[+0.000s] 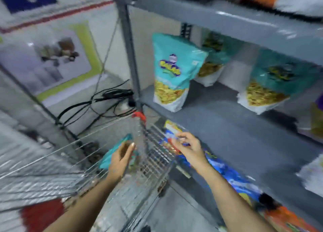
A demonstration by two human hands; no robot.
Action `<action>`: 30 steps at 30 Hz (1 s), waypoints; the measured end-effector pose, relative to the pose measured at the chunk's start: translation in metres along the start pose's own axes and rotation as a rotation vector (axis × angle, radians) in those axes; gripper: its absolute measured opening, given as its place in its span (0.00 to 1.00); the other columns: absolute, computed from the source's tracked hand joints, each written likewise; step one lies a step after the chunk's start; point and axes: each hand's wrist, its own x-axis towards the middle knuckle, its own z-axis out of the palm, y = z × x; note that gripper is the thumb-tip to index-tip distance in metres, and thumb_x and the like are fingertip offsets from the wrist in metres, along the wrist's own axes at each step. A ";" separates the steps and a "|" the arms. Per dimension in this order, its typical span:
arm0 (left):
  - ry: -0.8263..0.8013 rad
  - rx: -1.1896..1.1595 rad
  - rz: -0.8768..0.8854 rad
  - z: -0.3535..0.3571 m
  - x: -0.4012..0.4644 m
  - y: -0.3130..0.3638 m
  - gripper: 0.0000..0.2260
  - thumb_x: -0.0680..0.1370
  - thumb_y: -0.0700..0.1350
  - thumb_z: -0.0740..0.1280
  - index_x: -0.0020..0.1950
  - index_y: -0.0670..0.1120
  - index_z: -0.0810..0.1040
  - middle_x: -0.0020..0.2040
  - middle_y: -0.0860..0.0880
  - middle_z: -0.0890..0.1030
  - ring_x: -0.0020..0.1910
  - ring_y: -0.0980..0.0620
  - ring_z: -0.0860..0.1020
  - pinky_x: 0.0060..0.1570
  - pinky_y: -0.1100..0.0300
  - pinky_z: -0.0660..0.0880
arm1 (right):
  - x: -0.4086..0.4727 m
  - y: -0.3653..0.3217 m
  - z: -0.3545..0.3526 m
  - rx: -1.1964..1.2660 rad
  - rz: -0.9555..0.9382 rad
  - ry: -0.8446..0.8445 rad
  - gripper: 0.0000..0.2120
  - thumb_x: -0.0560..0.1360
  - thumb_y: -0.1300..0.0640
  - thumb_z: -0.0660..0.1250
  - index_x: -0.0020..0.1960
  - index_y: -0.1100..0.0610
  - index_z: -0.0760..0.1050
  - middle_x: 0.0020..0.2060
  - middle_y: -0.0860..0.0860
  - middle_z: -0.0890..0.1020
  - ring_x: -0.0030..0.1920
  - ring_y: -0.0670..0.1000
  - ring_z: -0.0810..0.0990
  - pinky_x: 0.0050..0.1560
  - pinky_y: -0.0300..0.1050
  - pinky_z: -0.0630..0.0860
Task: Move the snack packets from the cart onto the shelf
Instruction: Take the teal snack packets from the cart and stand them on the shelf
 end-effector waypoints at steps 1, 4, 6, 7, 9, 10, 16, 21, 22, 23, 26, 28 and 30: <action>0.065 -0.003 -0.012 -0.026 -0.004 -0.016 0.07 0.80 0.40 0.63 0.45 0.47 0.78 0.40 0.45 0.81 0.39 0.55 0.78 0.45 0.62 0.76 | 0.010 0.006 0.025 -0.062 0.056 -0.128 0.08 0.71 0.60 0.76 0.47 0.56 0.78 0.43 0.54 0.81 0.39 0.45 0.76 0.40 0.29 0.72; 0.187 0.065 -0.092 -0.089 -0.016 -0.073 0.08 0.79 0.45 0.66 0.40 0.46 0.75 0.35 0.47 0.76 0.36 0.52 0.73 0.38 0.64 0.73 | 0.041 0.033 0.088 -0.436 0.159 -0.482 0.20 0.68 0.51 0.78 0.53 0.62 0.78 0.39 0.53 0.80 0.33 0.45 0.75 0.34 0.33 0.70; 0.235 0.114 -0.166 -0.115 -0.022 -0.114 0.16 0.73 0.58 0.68 0.38 0.46 0.75 0.32 0.46 0.74 0.34 0.51 0.71 0.38 0.54 0.75 | 0.061 0.052 0.120 -0.688 0.120 -0.645 0.26 0.65 0.43 0.79 0.52 0.61 0.79 0.38 0.52 0.80 0.35 0.50 0.79 0.35 0.41 0.71; 0.245 0.154 -0.208 -0.123 -0.024 -0.133 0.18 0.69 0.63 0.68 0.40 0.47 0.75 0.32 0.46 0.75 0.33 0.50 0.73 0.38 0.52 0.75 | 0.070 0.063 0.134 -0.779 0.093 -0.700 0.27 0.63 0.42 0.79 0.52 0.60 0.79 0.39 0.51 0.81 0.39 0.51 0.81 0.35 0.42 0.70; 0.187 0.203 -0.311 -0.125 -0.022 -0.162 0.21 0.66 0.65 0.71 0.49 0.51 0.77 0.36 0.45 0.80 0.34 0.48 0.77 0.40 0.52 0.77 | 0.087 0.084 0.158 -0.844 0.084 -0.788 0.31 0.62 0.43 0.81 0.58 0.56 0.78 0.46 0.49 0.83 0.48 0.50 0.82 0.35 0.34 0.69; 0.124 0.204 -0.354 -0.121 -0.019 -0.172 0.24 0.65 0.63 0.75 0.54 0.52 0.75 0.40 0.46 0.80 0.36 0.49 0.78 0.40 0.56 0.77 | 0.097 0.095 0.167 -0.814 0.100 -0.823 0.35 0.61 0.45 0.82 0.62 0.56 0.75 0.50 0.50 0.83 0.52 0.49 0.82 0.40 0.33 0.71; -0.106 0.068 -0.392 -0.073 0.028 -0.205 0.31 0.64 0.55 0.78 0.64 0.47 0.76 0.59 0.53 0.80 0.56 0.57 0.79 0.53 0.67 0.75 | 0.149 0.142 0.192 -0.681 0.218 -0.967 0.49 0.57 0.54 0.85 0.71 0.51 0.62 0.50 0.32 0.73 0.53 0.38 0.75 0.46 0.17 0.67; 0.055 -0.107 -0.368 -0.048 0.039 -0.212 0.19 0.66 0.70 0.66 0.52 0.64 0.78 0.53 0.66 0.80 0.54 0.69 0.78 0.53 0.69 0.73 | 0.164 0.174 0.216 -0.501 0.287 -0.872 0.45 0.54 0.47 0.85 0.67 0.52 0.73 0.65 0.48 0.79 0.67 0.51 0.76 0.72 0.51 0.70; 0.091 -0.108 -0.349 -0.047 0.039 -0.212 0.16 0.67 0.71 0.63 0.50 0.68 0.78 0.52 0.67 0.80 0.52 0.72 0.78 0.51 0.73 0.72 | 0.163 0.177 0.220 -0.467 0.307 -0.849 0.39 0.54 0.46 0.84 0.63 0.50 0.76 0.61 0.46 0.82 0.65 0.51 0.77 0.68 0.52 0.73; 0.113 -0.111 -0.334 -0.047 0.040 -0.210 0.15 0.68 0.72 0.61 0.49 0.69 0.77 0.51 0.67 0.80 0.51 0.73 0.77 0.49 0.75 0.72 | 0.160 0.178 0.223 -0.434 0.315 -0.831 0.31 0.56 0.47 0.84 0.56 0.47 0.78 0.54 0.43 0.83 0.62 0.50 0.80 0.63 0.48 0.76; 0.152 -0.109 -0.317 -0.050 0.044 -0.197 0.20 0.68 0.75 0.59 0.49 0.64 0.78 0.50 0.62 0.82 0.50 0.67 0.80 0.49 0.70 0.76 | 0.152 0.173 0.223 -0.343 0.302 -0.779 0.19 0.60 0.51 0.82 0.47 0.45 0.78 0.44 0.39 0.83 0.51 0.43 0.83 0.47 0.33 0.77; 0.158 -0.107 -0.306 -0.055 0.050 -0.180 0.23 0.69 0.75 0.56 0.48 0.62 0.79 0.50 0.60 0.82 0.49 0.66 0.81 0.49 0.67 0.78 | 0.146 0.159 0.219 -0.277 0.284 -0.739 0.18 0.58 0.47 0.82 0.45 0.46 0.80 0.41 0.38 0.84 0.44 0.36 0.83 0.39 0.28 0.77; 0.181 -0.109 -0.310 -0.062 0.054 -0.150 0.25 0.69 0.75 0.53 0.47 0.60 0.79 0.47 0.59 0.83 0.44 0.67 0.82 0.42 0.70 0.78 | 0.135 0.133 0.211 -0.196 0.254 -0.684 0.21 0.55 0.41 0.80 0.44 0.47 0.80 0.39 0.37 0.85 0.40 0.35 0.84 0.38 0.29 0.78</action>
